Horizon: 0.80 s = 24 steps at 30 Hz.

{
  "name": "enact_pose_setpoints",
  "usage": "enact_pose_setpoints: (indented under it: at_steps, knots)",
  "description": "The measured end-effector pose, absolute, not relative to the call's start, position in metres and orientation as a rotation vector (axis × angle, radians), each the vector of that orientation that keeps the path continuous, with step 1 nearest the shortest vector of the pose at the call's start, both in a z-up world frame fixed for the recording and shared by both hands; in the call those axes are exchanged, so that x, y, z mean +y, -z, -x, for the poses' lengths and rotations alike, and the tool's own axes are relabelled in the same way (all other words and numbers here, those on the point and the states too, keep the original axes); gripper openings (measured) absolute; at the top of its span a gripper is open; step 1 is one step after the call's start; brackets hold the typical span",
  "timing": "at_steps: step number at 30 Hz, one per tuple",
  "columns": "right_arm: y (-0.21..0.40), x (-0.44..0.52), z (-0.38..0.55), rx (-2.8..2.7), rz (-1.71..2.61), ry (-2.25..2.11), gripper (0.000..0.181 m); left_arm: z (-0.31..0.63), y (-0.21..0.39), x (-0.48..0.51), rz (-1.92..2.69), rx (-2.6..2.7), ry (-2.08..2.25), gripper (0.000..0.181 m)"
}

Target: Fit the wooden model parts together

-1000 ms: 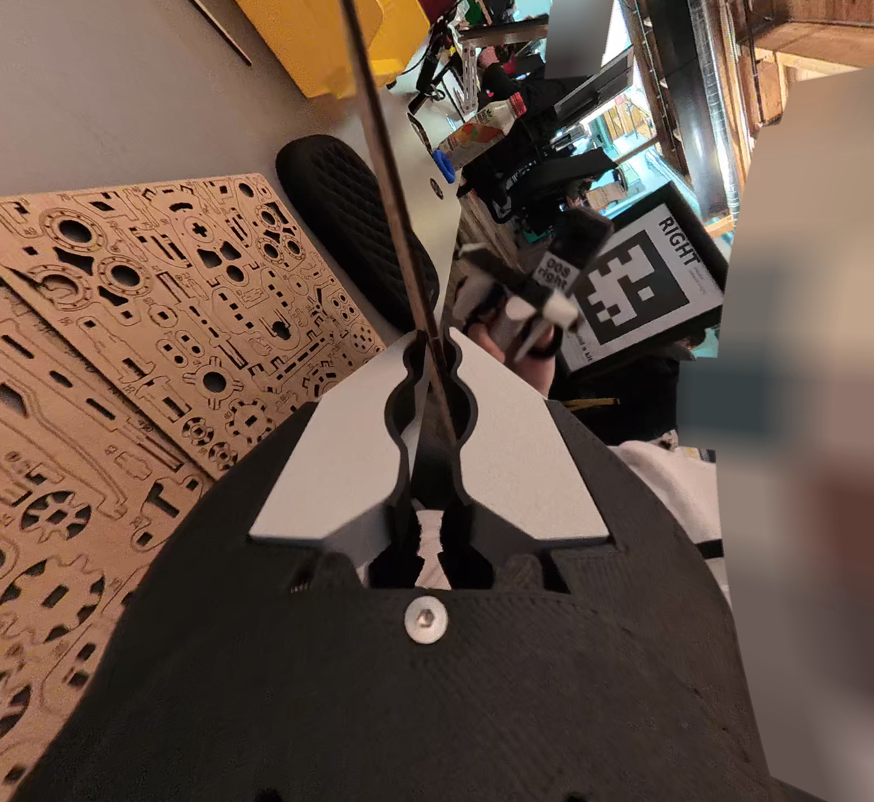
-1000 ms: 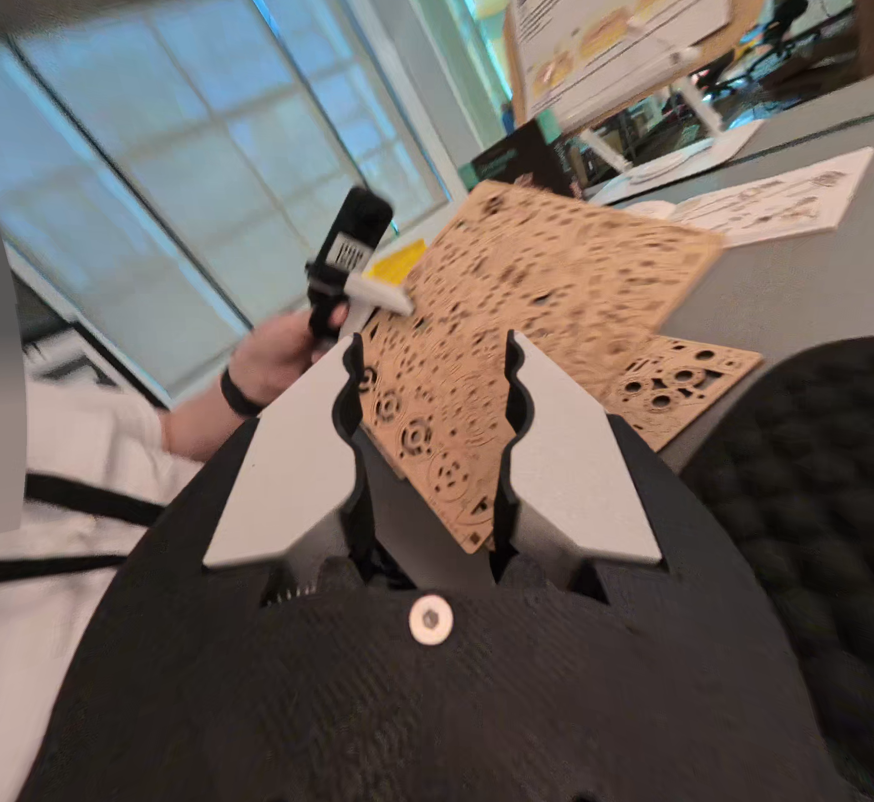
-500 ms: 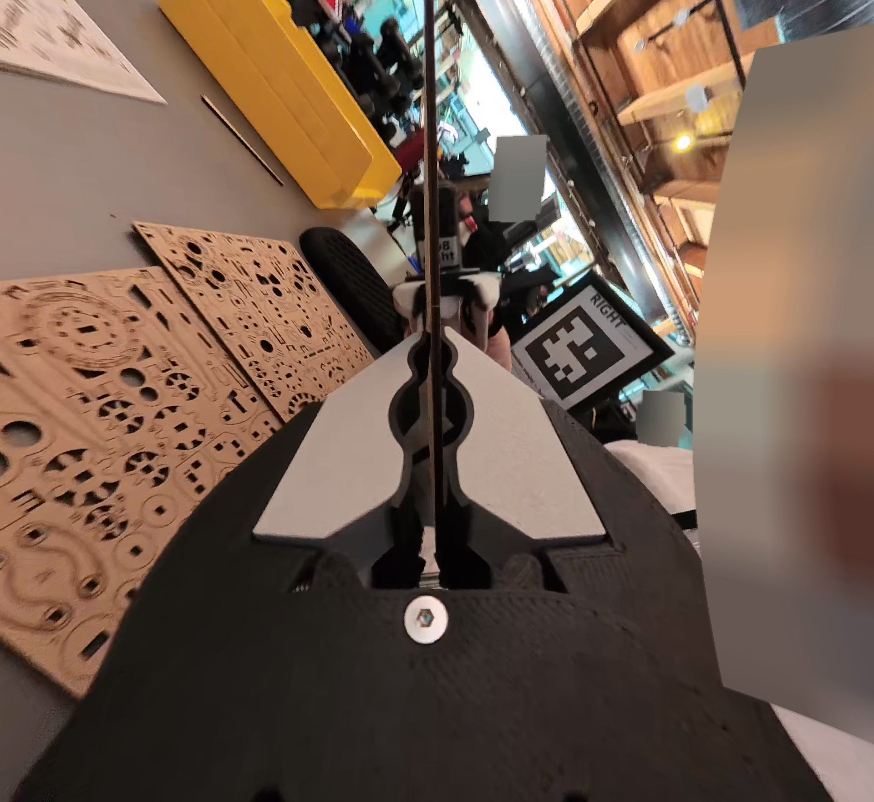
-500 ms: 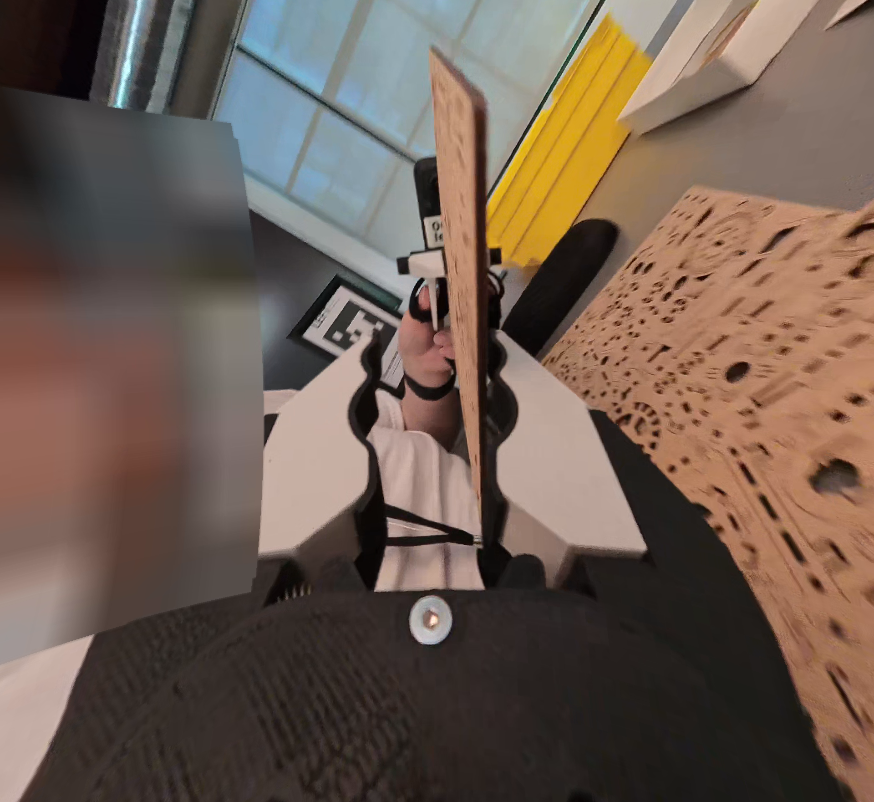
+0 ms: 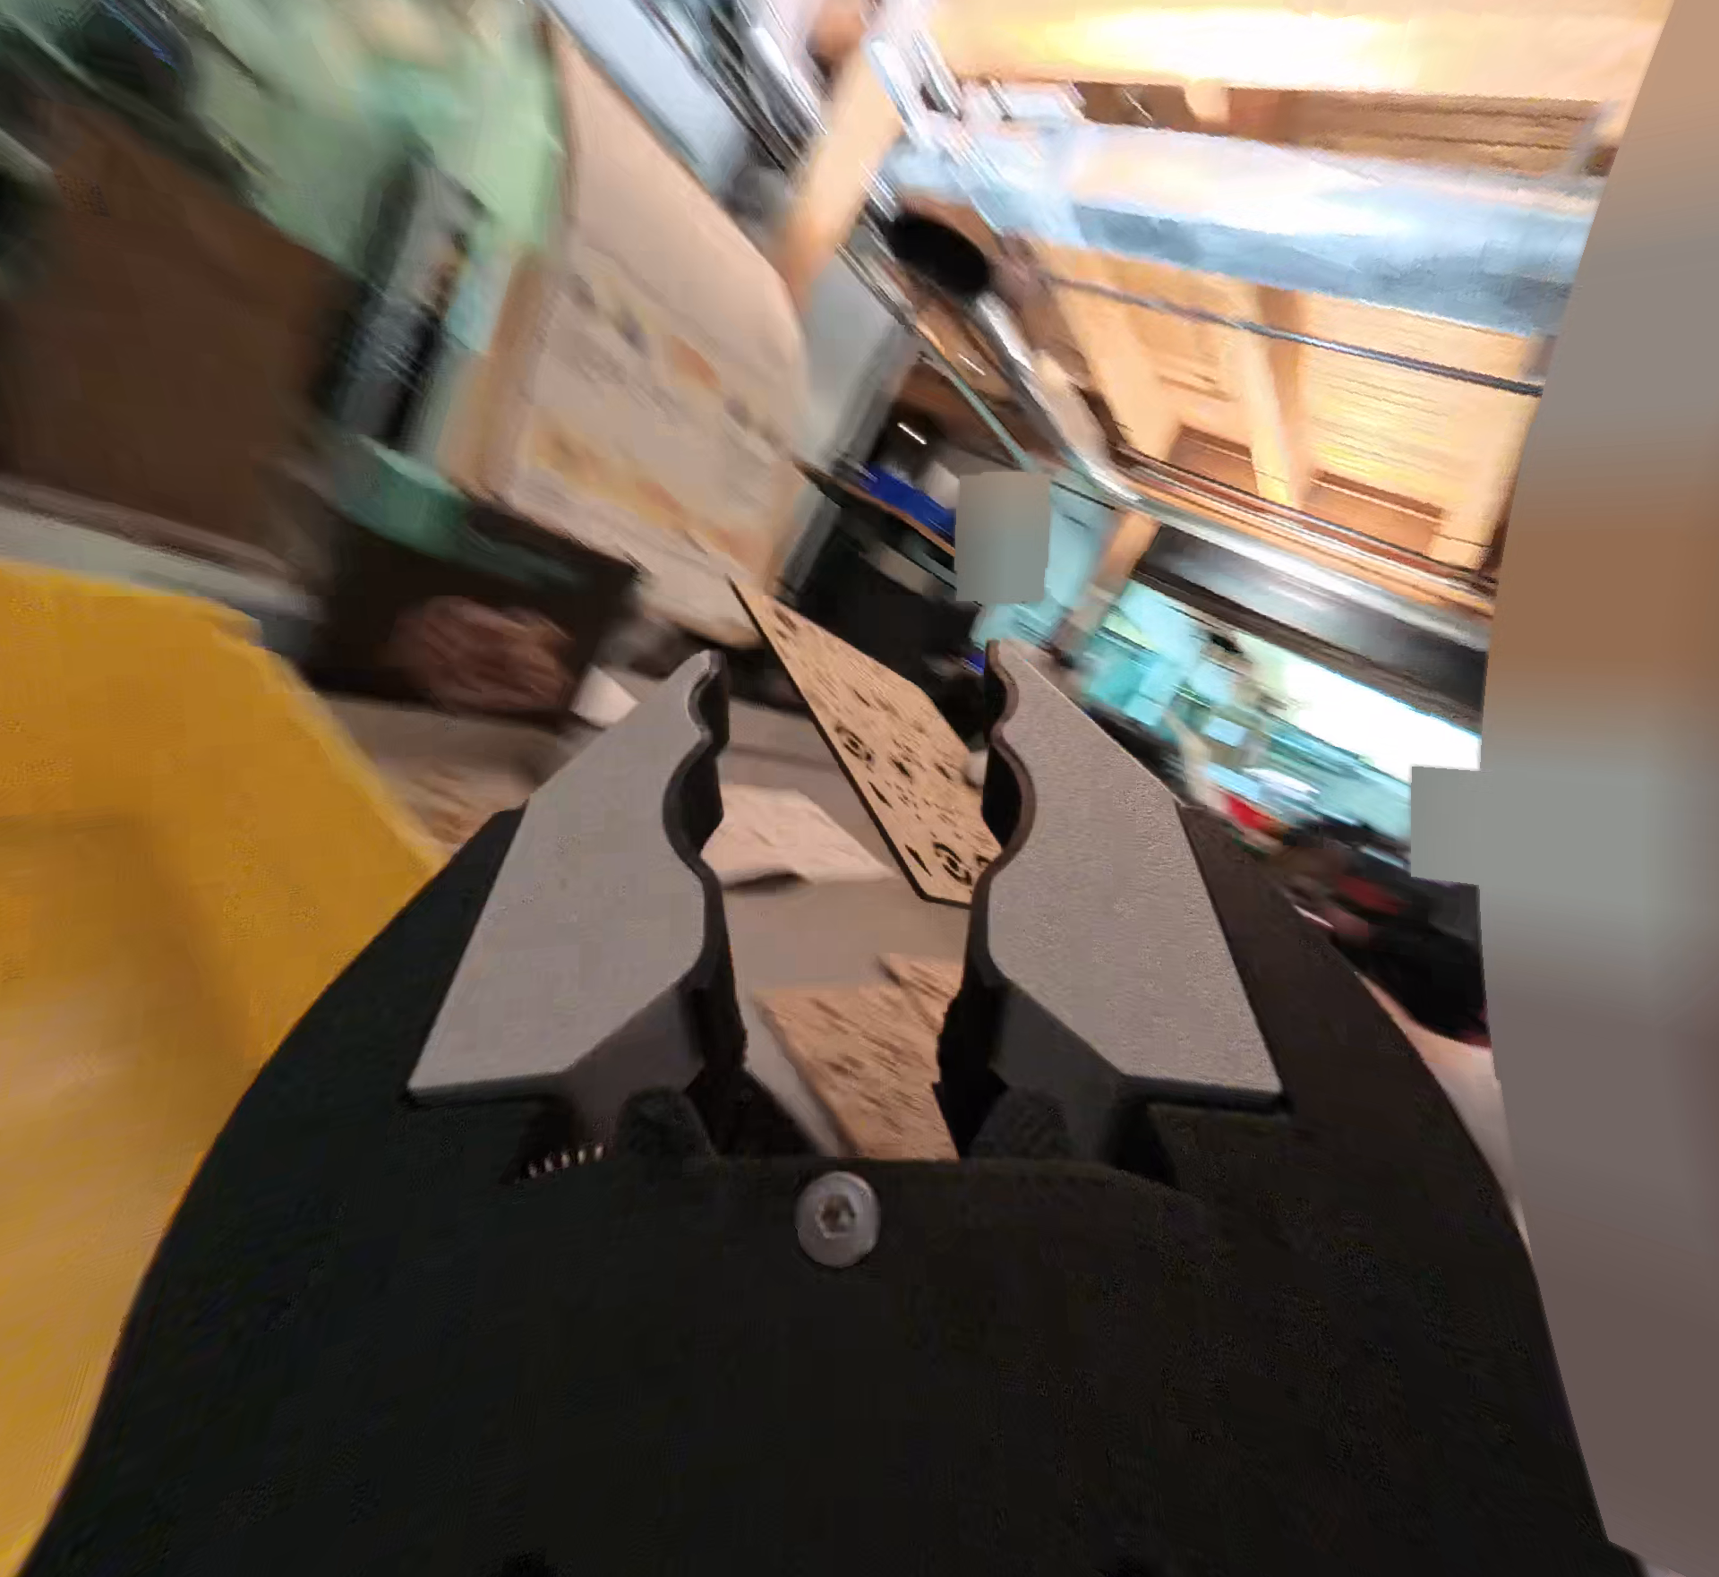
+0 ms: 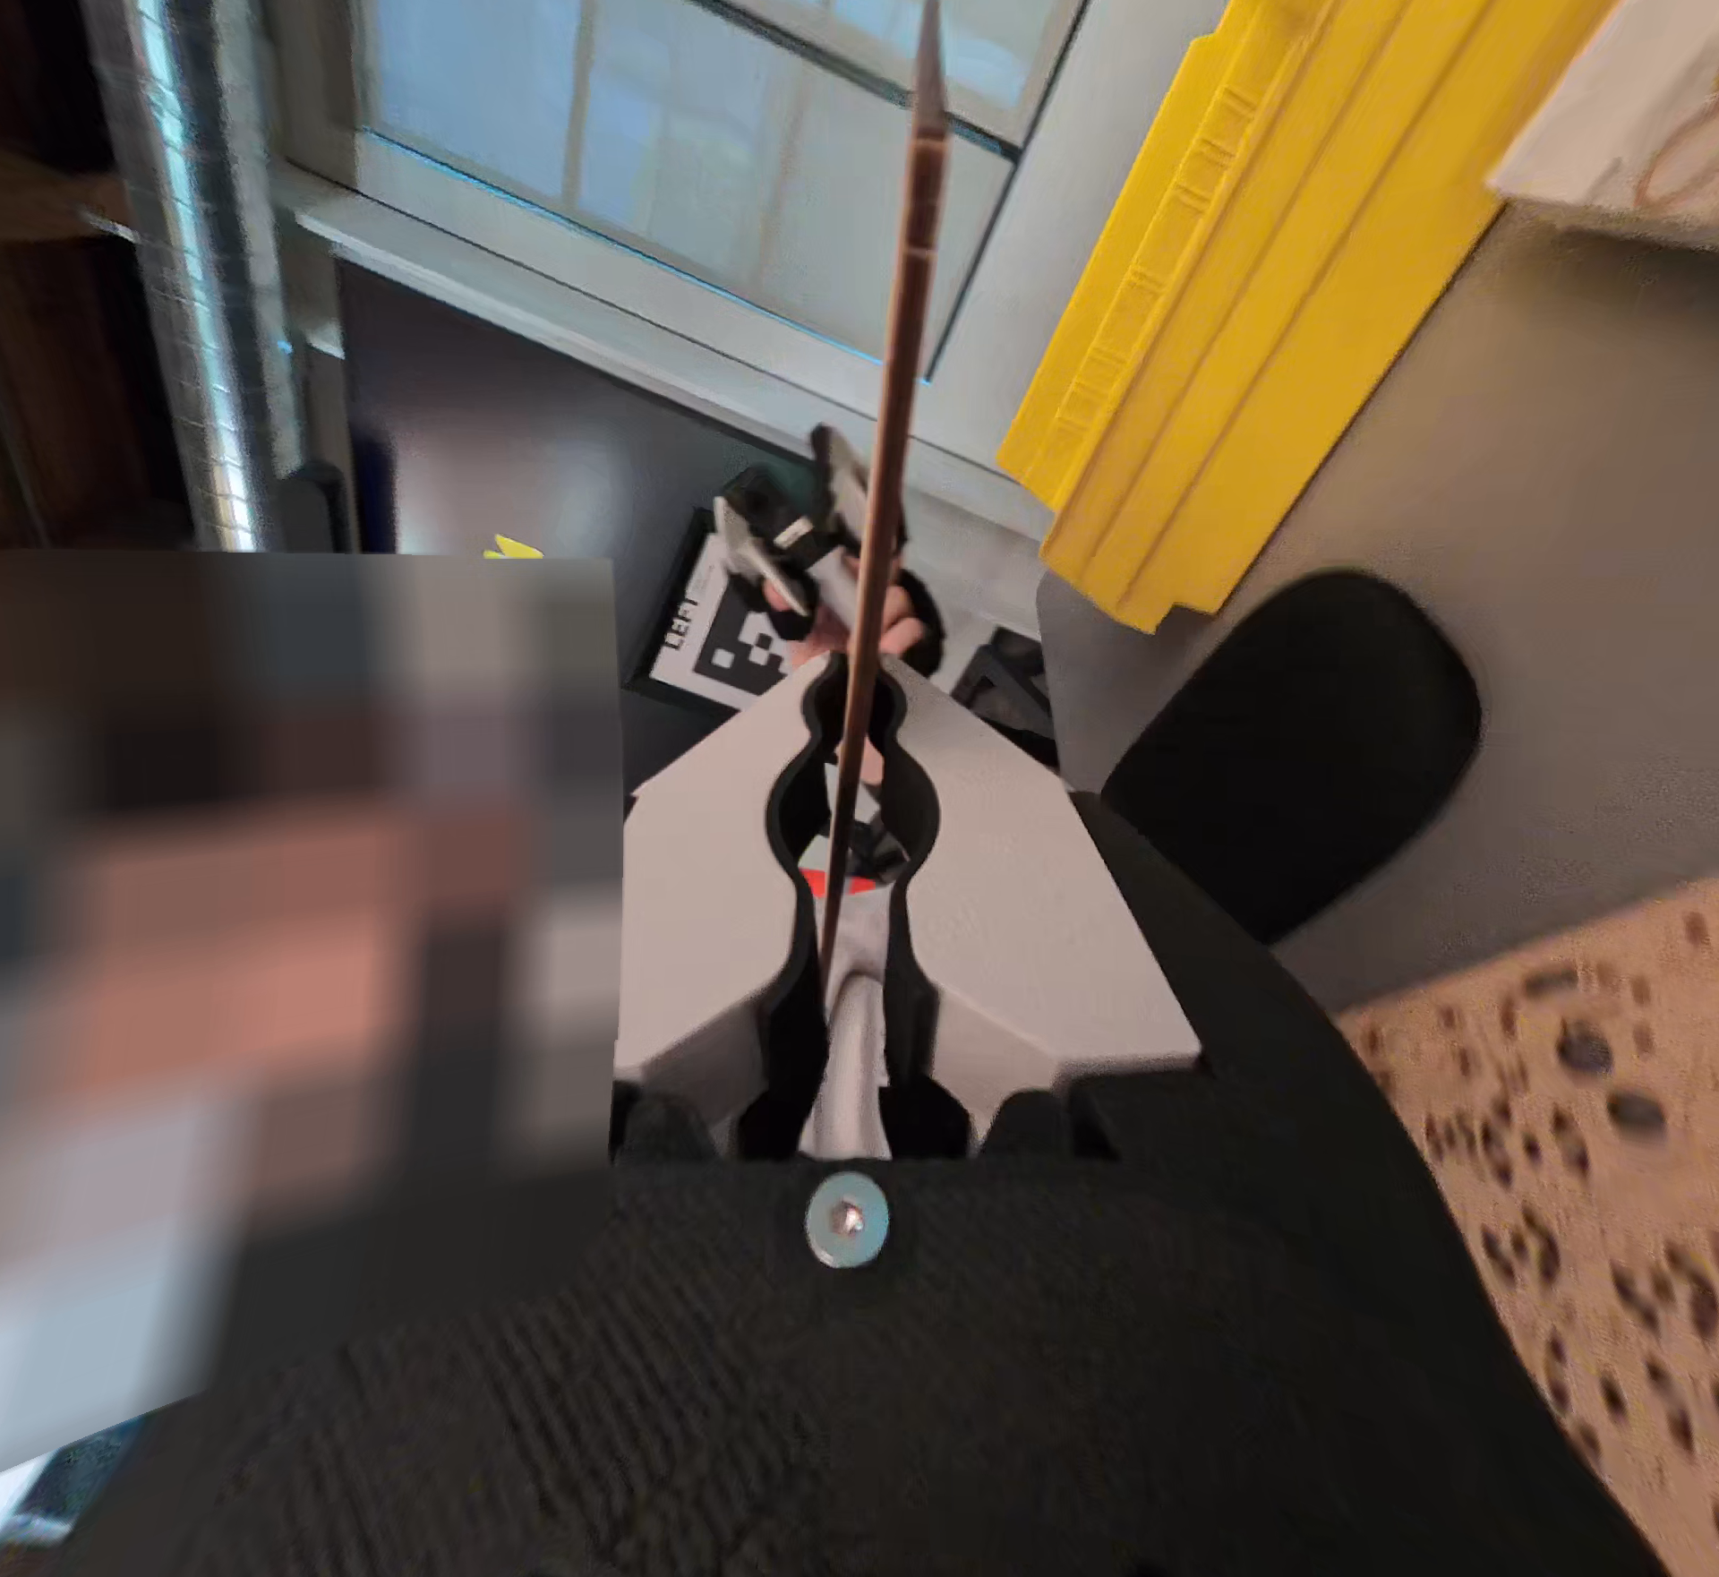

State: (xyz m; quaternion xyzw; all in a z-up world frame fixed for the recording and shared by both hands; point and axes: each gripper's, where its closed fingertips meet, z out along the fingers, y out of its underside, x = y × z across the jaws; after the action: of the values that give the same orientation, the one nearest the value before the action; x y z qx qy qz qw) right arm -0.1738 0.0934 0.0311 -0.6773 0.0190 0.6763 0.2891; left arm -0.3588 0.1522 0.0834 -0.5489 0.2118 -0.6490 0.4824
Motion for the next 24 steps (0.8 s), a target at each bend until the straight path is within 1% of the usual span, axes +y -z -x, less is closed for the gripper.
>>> enact_pose_setpoints:
  at_steps: [1, 4, 7, 11, 13, 18, 20, 24]
  knots:
    - [-0.038, 0.112, 0.187, 0.02, 1.85, -1.79, 0.002, 0.391, -0.095, 0.164, 1.307, 0.451, 1.453, 0.052]
    - [-0.051, 0.175, 0.232, -0.018, 1.966, -1.743, 0.002, 0.477, -0.12, 0.183, 1.255, 0.27, 1.075, 0.053]
    - [-0.048, 0.232, 0.288, -0.026, 2.091, -1.753, 0.002, 0.523, -0.125, 0.181, 1.245, 0.2, 0.888, 0.057]
    - [-0.024, 0.286, 0.344, -0.002, 2.268, -1.759, 0.002, 0.551, -0.108, 0.181, 1.23, 0.137, 0.905, 0.057]
    - [-0.005, 0.308, 0.358, 0.031, 2.357, -1.684, 0.001, 0.559, -0.094, 0.187, 1.246, 0.113, 0.949, 0.056]
    - [0.028, 0.336, 0.375, 0.088, 2.514, -1.507, 0.002, 0.57, -0.079, 0.193, 1.255, 0.119, 1.08, 0.054]
    - [0.039, 0.342, 0.378, 0.104, 2.57, -1.431, 0.001, 0.574, -0.082, 0.192, 1.241, 0.125, 1.058, 0.051]
    - [0.059, 0.346, 0.378, 0.127, 2.662, -1.294, 0.002, 0.575, -0.079, 0.192, 1.269, 0.146, 1.033, 0.052]
